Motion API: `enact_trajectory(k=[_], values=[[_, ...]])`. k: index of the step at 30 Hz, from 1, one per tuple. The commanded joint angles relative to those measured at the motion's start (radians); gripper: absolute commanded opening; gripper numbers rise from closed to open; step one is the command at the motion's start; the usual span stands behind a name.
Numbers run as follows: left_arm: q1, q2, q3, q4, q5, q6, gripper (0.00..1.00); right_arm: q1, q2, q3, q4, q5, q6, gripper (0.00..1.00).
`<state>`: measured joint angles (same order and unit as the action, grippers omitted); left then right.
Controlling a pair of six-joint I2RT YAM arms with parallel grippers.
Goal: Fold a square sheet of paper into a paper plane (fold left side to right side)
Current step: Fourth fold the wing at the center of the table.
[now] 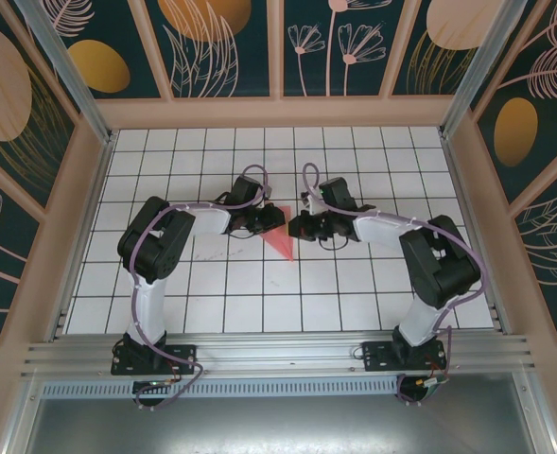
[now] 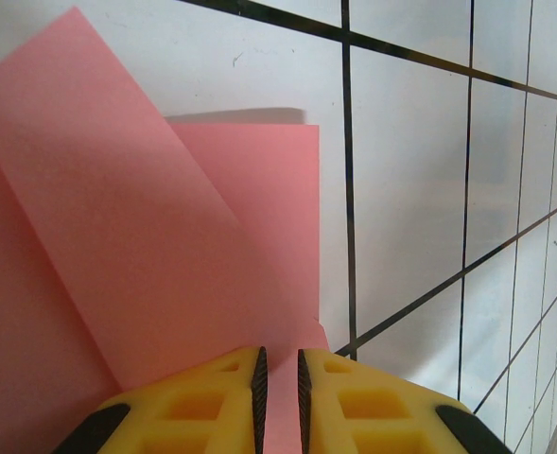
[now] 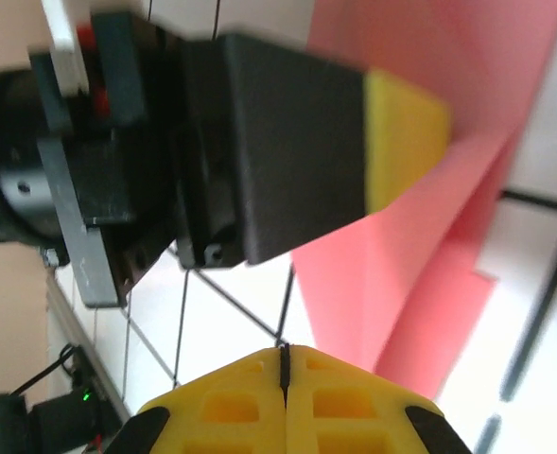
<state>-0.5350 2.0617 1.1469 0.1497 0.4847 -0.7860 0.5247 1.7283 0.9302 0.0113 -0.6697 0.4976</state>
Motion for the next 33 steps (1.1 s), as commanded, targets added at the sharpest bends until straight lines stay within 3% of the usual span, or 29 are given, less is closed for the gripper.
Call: enact_trajectory(k=[1, 17, 33], values=[[-0.002, 0.026, -0.047, -0.110, -0.057, 0.014, 0.19, 0.038, 0.053, 0.024, 0.059, -0.083, 0.032, 0.06], [-0.002, 0.029, -0.038, -0.113, -0.055, 0.019, 0.19, 0.065, 0.168, 0.072, -0.100, -0.008, -0.037, 0.06], [-0.002, 0.032, -0.033, -0.118, -0.056, 0.021, 0.19, 0.074, 0.169, 0.035, -0.112, -0.008, -0.047, 0.06]])
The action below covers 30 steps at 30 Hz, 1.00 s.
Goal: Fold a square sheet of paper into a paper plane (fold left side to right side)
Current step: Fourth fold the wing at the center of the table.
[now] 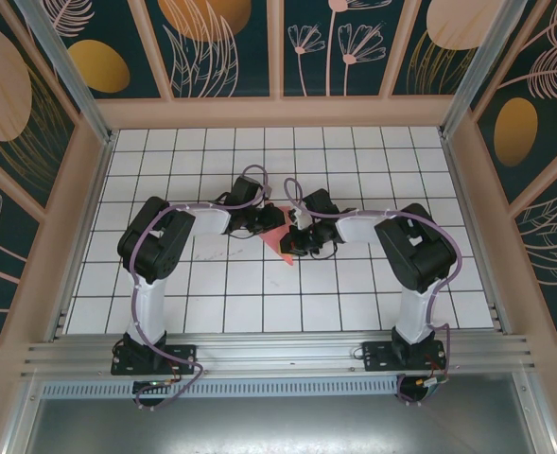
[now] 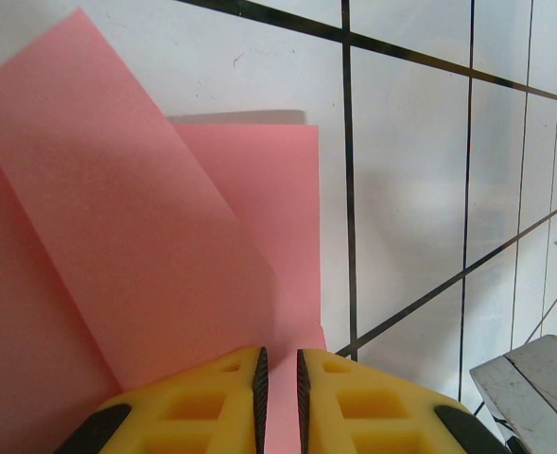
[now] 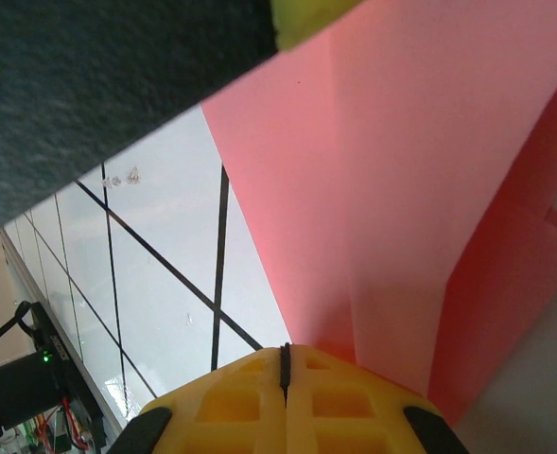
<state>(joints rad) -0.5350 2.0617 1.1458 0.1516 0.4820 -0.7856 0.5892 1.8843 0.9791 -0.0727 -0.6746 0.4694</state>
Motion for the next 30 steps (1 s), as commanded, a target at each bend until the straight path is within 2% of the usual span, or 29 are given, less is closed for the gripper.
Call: enact_trajectory(k=[1, 13, 30], values=[[-0.002, 0.031, -0.031, -0.121, -0.053, 0.023, 0.19, 0.011, 0.012, -0.017, -0.027, -0.005, -0.018, 0.06], [-0.002, 0.036, -0.031, -0.122, -0.057, 0.023, 0.19, 0.009, -0.006, -0.068, -0.010, 0.002, -0.002, 0.00], [-0.001, 0.033, -0.031, -0.130, -0.071, 0.024, 0.19, 0.011, -0.077, -0.187, -0.013, -0.030, 0.005, 0.00]])
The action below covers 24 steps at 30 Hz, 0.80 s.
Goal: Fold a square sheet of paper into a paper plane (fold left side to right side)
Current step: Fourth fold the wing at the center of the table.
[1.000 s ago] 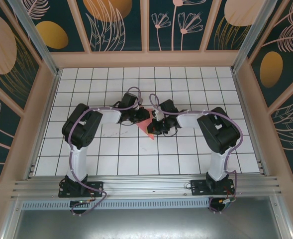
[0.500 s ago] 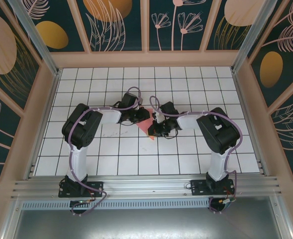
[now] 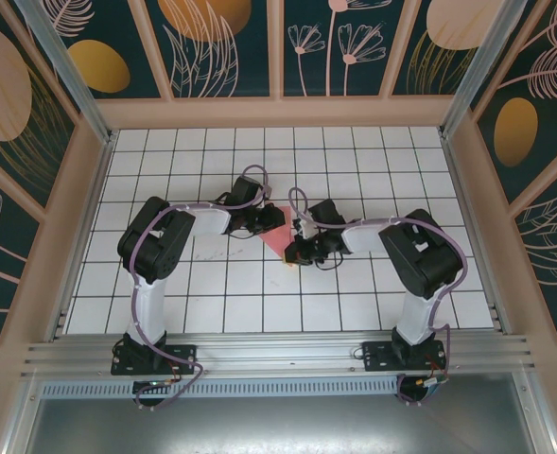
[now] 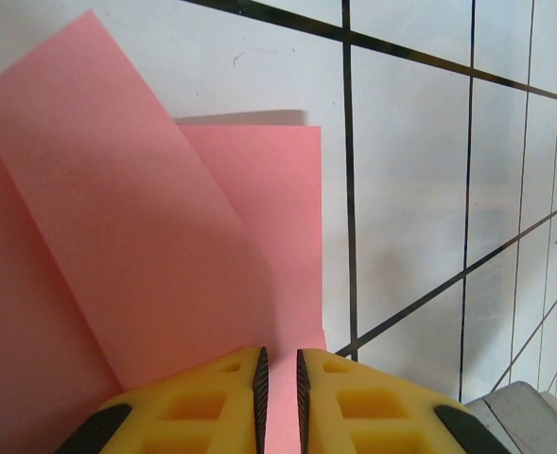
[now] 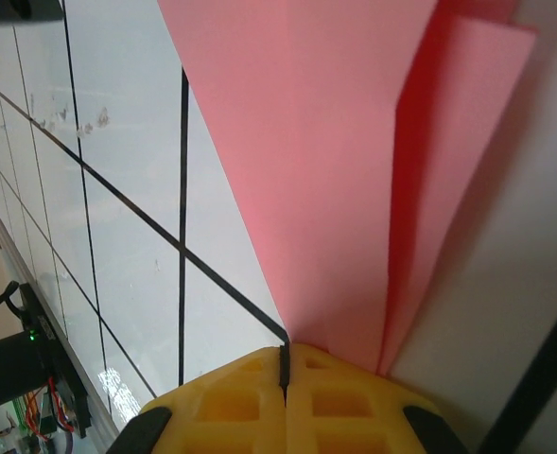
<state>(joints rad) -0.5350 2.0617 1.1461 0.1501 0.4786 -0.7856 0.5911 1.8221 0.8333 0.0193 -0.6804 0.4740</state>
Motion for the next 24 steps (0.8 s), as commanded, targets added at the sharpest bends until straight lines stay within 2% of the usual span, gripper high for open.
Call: enact_trajectory(k=[1, 8, 15, 24], values=[[-0.002, 0.033, -0.031, -0.128, -0.067, 0.024, 0.19, 0.009, -0.019, -0.047, -0.109, -0.024, 0.000, 0.00], [-0.001, 0.026, -0.034, -0.126, -0.066, 0.023, 0.19, -0.003, -0.085, -0.045, -0.117, -0.030, -0.003, 0.00], [-0.002, 0.021, -0.036, -0.121, -0.064, 0.019, 0.19, -0.039, -0.184, -0.012, -0.059, -0.107, 0.027, 0.00], [-0.002, 0.021, -0.036, -0.119, -0.062, 0.019, 0.19, -0.039, -0.037, 0.090, -0.012, -0.019, 0.071, 0.00]])
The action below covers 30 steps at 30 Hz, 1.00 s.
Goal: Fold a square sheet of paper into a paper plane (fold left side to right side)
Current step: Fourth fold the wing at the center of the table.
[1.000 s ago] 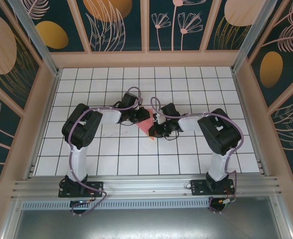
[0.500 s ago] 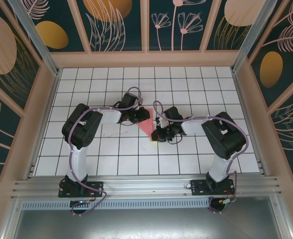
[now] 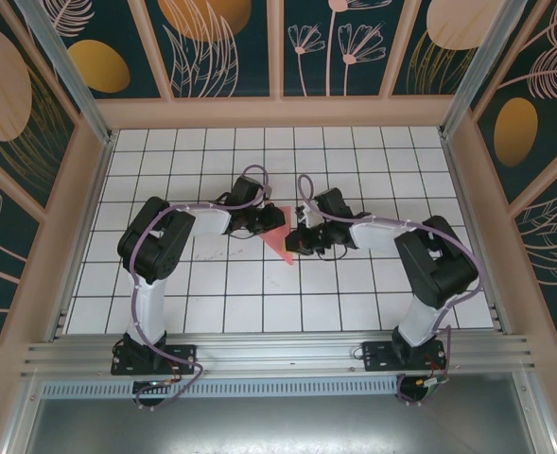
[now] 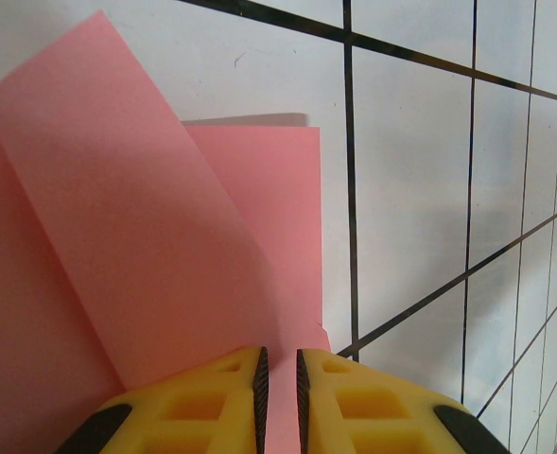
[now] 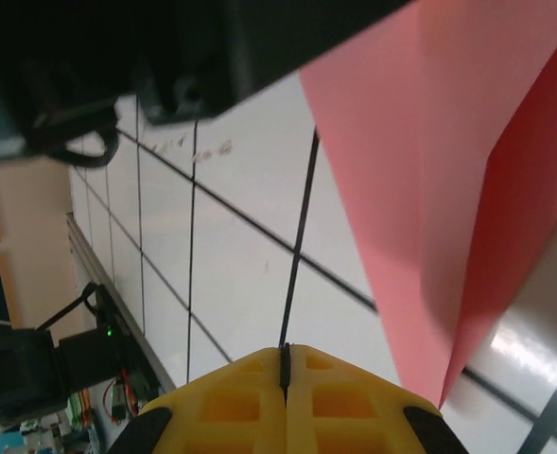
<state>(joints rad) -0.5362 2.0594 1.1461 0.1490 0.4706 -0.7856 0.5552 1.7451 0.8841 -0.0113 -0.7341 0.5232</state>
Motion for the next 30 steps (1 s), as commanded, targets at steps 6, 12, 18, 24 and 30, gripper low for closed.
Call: enact_trajectory(k=[6, 12, 18, 24, 30], values=[[-0.001, 0.021, -0.031, -0.117, -0.051, 0.019, 0.19, -0.003, 0.094, 0.041, -0.007, 0.096, 0.020, 0.00], [-0.001, 0.018, -0.022, -0.115, -0.043, 0.019, 0.19, -0.002, 0.127, 0.015, -0.055, 0.126, -0.009, 0.00], [0.000, -0.010, 0.012, -0.112, -0.026, 0.024, 0.24, -0.003, 0.141, 0.000, -0.125, 0.168, -0.043, 0.00], [0.002, -0.115, 0.017, -0.084, -0.040, 0.034, 0.27, -0.003, 0.154, -0.007, -0.155, 0.200, -0.052, 0.00], [-0.001, -0.191, -0.075, -0.002, 0.007, 0.005, 0.21, -0.003, 0.169, 0.005, -0.165, 0.218, -0.058, 0.00]])
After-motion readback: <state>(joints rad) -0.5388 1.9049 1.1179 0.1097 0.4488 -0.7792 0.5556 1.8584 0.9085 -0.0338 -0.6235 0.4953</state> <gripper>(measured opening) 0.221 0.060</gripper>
